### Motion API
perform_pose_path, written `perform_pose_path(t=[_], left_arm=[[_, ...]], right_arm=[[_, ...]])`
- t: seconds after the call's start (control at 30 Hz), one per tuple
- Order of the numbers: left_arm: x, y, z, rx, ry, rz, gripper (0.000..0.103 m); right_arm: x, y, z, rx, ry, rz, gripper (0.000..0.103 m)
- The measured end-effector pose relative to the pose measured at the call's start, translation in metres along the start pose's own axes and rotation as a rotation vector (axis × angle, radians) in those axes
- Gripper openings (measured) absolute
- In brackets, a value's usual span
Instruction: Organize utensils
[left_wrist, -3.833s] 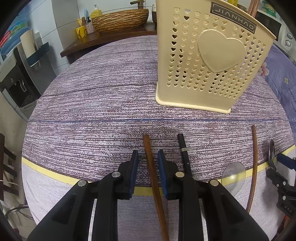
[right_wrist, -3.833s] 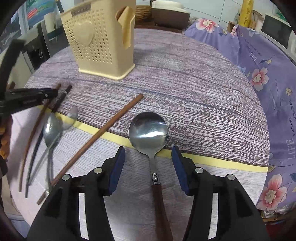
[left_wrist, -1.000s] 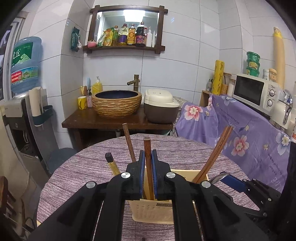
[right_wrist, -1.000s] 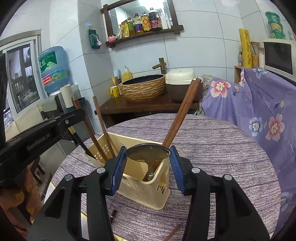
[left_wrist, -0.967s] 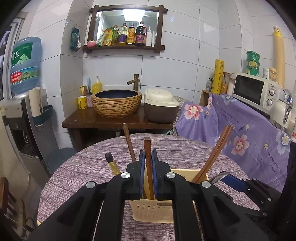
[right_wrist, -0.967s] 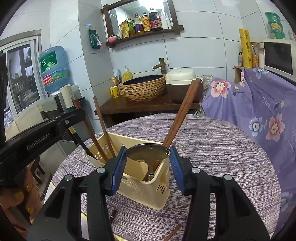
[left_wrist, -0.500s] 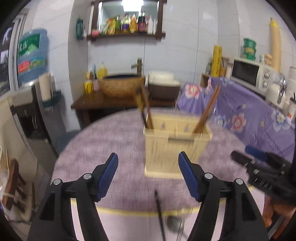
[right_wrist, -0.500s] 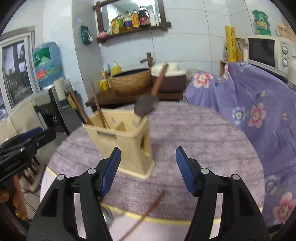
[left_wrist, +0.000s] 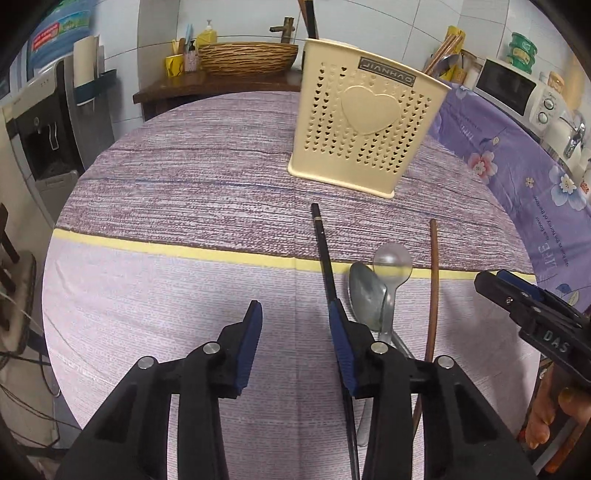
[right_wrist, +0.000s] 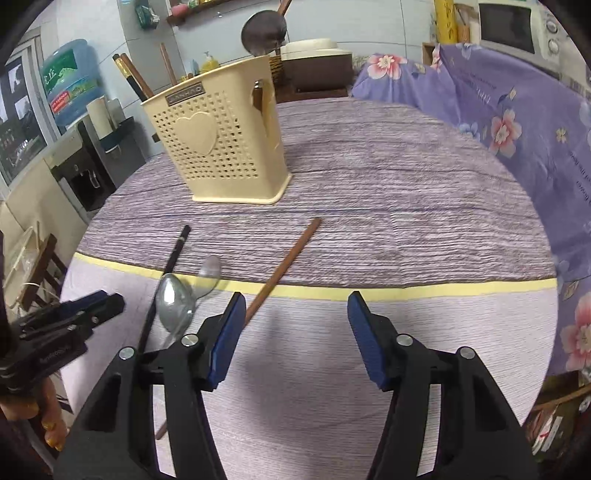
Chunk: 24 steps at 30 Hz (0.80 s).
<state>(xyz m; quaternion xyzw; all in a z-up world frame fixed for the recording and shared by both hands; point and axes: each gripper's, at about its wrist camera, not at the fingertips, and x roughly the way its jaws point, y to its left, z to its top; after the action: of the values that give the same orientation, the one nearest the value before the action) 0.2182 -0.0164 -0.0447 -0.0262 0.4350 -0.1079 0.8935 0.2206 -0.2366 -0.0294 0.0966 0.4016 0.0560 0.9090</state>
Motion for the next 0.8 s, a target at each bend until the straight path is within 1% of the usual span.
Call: perform_pose_path(t=[0.07,0.1,0.17,0.27,0.33,0.37,0.43,0.47,0.5,0.57,0.67,0.8], left_arm=[[-0.002,0.002,-0.001,-0.011,-0.008,-0.004,0.038],[-0.003,0.002,-0.001,-0.015,-0.008,-0.010,0.038],[-0.003,0.002,-0.003,-0.018,-0.006,-0.013,0.038],[-0.003,0.004,-0.006,-0.018,0.000,-0.016,0.038],[-0.002,0.005,-0.009,-0.019,0.004,-0.015,0.038],[-0.002,0.006,-0.009,-0.021,0.006,-0.015,0.038],[-0.002,0.008,-0.010,-0.025,0.007,-0.015,0.038],[-0.002,0.009,-0.010,-0.026,0.006,-0.015,0.038],[-0.003,0.009,-0.010,-0.025,0.006,-0.015,0.038],[-0.002,0.009,-0.010,-0.023,0.005,-0.016,0.038],[0.000,0.007,-0.010,-0.020,0.009,-0.016,0.038],[0.002,0.007,-0.009,-0.013,0.013,-0.018,0.038]], right_arm=[[0.001,0.006,0.004,0.007,0.006,0.078,0.051],[0.004,0.009,0.007,0.014,0.019,0.130,0.050],[0.014,0.015,0.015,0.026,0.045,0.190,0.045],[0.032,0.022,0.023,0.037,0.081,0.207,0.037],[0.050,0.026,0.027,0.054,0.137,0.248,0.032],[0.056,0.028,0.028,0.058,0.153,0.251,0.029],[0.068,0.031,0.026,0.059,0.178,0.232,0.026],[0.072,0.031,0.025,0.068,0.187,0.231,0.022],[0.075,0.030,0.024,0.082,0.194,0.247,0.019],[0.082,0.030,0.024,0.106,0.209,0.282,0.010],[0.082,0.025,0.023,0.130,0.209,0.297,0.006],[0.066,0.011,0.026,0.185,0.217,0.381,0.004]])
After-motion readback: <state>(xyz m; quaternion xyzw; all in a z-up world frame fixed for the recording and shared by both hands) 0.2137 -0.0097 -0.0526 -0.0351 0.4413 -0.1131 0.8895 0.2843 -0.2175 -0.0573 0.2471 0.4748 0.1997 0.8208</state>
